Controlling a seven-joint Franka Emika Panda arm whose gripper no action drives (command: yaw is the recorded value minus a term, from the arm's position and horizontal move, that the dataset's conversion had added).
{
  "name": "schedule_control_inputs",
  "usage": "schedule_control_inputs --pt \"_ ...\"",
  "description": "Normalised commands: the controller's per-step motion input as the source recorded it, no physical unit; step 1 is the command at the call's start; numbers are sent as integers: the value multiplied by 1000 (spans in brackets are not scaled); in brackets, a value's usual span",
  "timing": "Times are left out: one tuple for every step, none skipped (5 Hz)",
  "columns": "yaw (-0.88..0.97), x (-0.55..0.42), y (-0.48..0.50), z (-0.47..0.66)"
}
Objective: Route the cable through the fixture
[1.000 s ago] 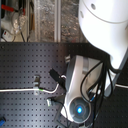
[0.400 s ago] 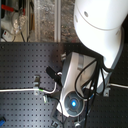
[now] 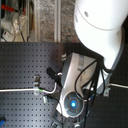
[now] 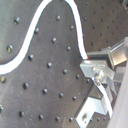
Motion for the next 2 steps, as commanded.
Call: schedule_control_inputs --pt "34 -474 167 -33" --pt "0 -30 120 -41"
